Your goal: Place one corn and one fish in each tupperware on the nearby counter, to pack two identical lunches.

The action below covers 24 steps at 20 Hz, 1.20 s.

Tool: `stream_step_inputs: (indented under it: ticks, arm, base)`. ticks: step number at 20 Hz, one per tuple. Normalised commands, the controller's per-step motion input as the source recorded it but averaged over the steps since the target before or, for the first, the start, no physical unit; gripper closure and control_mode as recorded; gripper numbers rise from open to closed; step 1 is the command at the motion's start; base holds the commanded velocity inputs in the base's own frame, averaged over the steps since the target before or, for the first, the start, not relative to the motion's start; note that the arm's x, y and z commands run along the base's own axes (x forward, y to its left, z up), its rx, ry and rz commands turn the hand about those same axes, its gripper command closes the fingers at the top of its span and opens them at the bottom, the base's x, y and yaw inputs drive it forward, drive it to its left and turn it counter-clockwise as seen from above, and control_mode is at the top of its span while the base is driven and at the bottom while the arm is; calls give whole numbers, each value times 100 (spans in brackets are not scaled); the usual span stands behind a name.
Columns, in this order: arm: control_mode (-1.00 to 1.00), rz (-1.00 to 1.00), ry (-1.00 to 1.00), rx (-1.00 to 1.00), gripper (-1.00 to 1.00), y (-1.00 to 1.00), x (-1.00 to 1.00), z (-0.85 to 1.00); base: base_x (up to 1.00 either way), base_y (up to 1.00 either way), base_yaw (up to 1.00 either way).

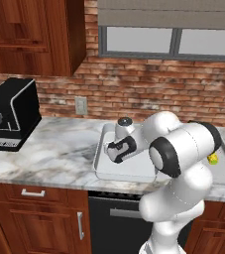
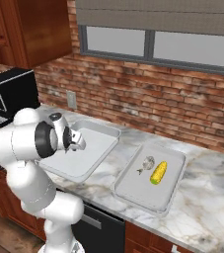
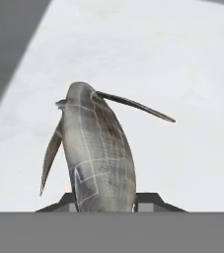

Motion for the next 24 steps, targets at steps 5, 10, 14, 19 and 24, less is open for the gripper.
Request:
stream_step_inputs:
  ticks: [5,10,14,19,24]
  arm:
    - [-100,-6,0,0,-100,0,15,7]
    - [-100,-6,0,0,-100,0,0,38]
    - [-100,-4,2,0,-100,-21,-27,80]
    - [-100,1,-1,0,-100,-44,-73,97]
    - [-100,1,-5,0,-100,-64,-100,68]
  base:
    - [0,0,0]
    - [0,0,0]
    - [0,0,0]
    - [0,0,0]
    - [0,0,0]
